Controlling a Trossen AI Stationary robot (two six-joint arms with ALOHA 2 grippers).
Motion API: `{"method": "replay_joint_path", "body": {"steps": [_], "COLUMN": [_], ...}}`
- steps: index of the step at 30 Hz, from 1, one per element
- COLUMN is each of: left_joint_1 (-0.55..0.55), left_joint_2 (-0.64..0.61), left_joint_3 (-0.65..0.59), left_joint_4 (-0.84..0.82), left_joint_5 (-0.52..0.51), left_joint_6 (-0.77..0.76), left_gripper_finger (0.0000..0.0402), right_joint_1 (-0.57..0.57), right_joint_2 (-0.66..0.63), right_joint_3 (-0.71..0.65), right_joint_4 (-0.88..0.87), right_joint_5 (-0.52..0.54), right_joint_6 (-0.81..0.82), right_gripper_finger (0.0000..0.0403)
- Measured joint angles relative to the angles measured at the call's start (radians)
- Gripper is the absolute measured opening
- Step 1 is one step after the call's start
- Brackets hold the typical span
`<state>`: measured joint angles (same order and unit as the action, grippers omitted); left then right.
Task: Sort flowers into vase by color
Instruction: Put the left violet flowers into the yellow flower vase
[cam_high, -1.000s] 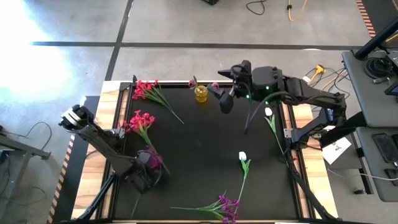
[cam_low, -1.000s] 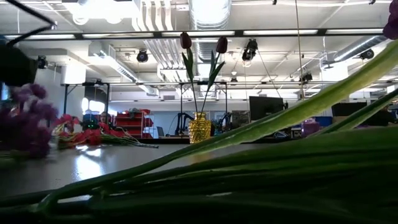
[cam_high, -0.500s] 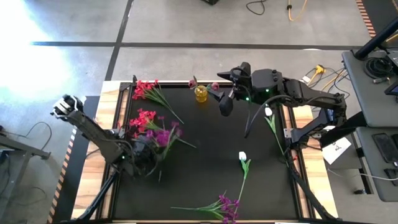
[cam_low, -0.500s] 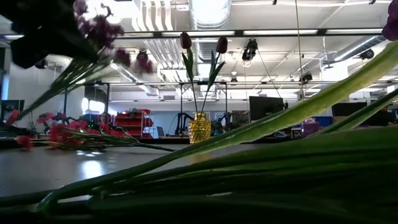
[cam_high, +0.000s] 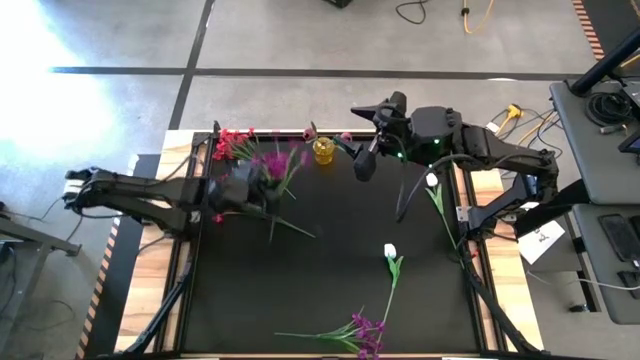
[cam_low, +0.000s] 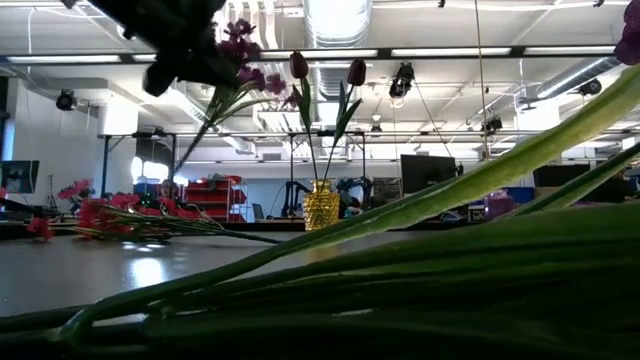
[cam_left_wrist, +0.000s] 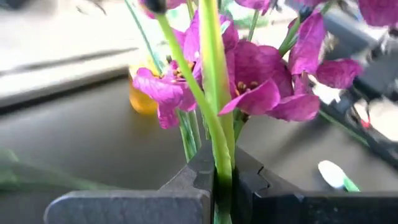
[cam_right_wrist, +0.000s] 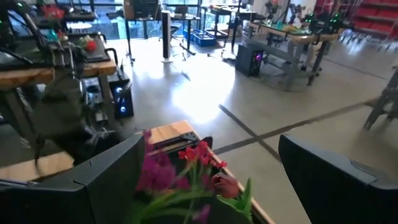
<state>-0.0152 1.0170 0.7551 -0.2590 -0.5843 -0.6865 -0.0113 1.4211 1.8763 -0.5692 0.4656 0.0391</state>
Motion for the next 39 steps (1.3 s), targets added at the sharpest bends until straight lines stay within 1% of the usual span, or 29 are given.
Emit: {"method": "replay_joint_path", "body": {"steps": [4, 6, 8, 12, 14, 16, 18, 20, 23, 25, 28, 30, 33, 35, 36, 39], "left_joint_1": [0.168, 0.252, 0.331, 0.482, 0.542, 0.594, 0.635, 0.668, 0.692, 0.694, 0.695, 0.698, 0.703, 0.704, 0.704, 0.705], "left_joint_2": [-0.033, -0.042, -0.043, -0.011, 0.023, 0.06, 0.104, 0.158, 0.258, 0.332, 0.425, 0.479, 0.554, 0.598, 0.618, 0.663], "left_joint_3": [-0.028, -0.056, -0.088, -0.158, -0.176, -0.181, -0.175, -0.15, -0.093, -0.037, 0.064, 0.129, 0.211, 0.253, 0.267, 0.281], "left_joint_4": [0.008, 0.054, 0.166, 0.484, 0.632, 0.715, 0.746, 0.773, 0.893, 0.976, 1.0, 1.0, 1.0, 1.012, 1.035, 1.123], "left_joint_5": [0.001, 0.002, 0.032, 0.21, 0.264, 0.28, 0.28, 0.302, 0.41, 0.46, 0.47, 0.48, 0.523, 0.526, 0.537, 0.615], "left_joint_6": [0.049, 0.091, 0.155, 0.289, 0.326, 0.356, 0.381, 0.389, 0.391, 0.425, 0.513, 0.521, 0.521, 0.517, 0.503, 0.452], "left_gripper_finger": [0.0001, 0.0001, 0.0001, 0.0001, 0.0001, 0.0001, 0.0001, 0.0001, 0.0001, 0.0001, 0.0001, 0.0001, 0.0001, 0.0001, 0.0001, 0.0001], "right_joint_1": [0.0, 0.0, -0.003, -0.005, -0.004, -0.004, -0.005, -0.004, -0.005, -0.005, -0.004, -0.004, -0.004, -0.004, -0.004, -0.004], "right_joint_2": [-0.04, -0.065, -0.088, -0.124, -0.142, -0.158, -0.17, -0.178, -0.178, -0.177, -0.177, -0.177, -0.177, -0.177, -0.177, -0.175], "right_joint_3": [0.0, 0.0, 0.0, 0.0, 0.0, 0.0, 0.0, 0.0, 0.0, 0.0, 0.0, 0.0, 0.0, 0.0, 0.0, 0.0], "right_joint_4": [-0.034, -0.033, -0.033, -0.034, -0.043, -0.065, -0.098, -0.13, -0.153, -0.158, -0.173, -0.195, -0.234, -0.258, -0.266, -0.274], "right_joint_5": [0.007, 0.009, 0.01, 0.039, 0.058, 0.06, 0.062, 0.062, 0.061, 0.061, 0.061, 0.061, 0.059, 0.059, 0.059, 0.059], "right_joint_6": [-0.013, -0.014, -0.027, -0.06, -0.073, -0.074, -0.064, -0.057, -0.061, -0.073, -0.089, -0.083, -0.05, -0.027, -0.013, 0.013], "right_gripper_finger": [0.0361, 0.0361, 0.0361, 0.0361, 0.0361, 0.0361, 0.0361, 0.0361, 0.0361, 0.0361, 0.0361, 0.0361, 0.0361, 0.0361, 0.0361, 0.0361]}}
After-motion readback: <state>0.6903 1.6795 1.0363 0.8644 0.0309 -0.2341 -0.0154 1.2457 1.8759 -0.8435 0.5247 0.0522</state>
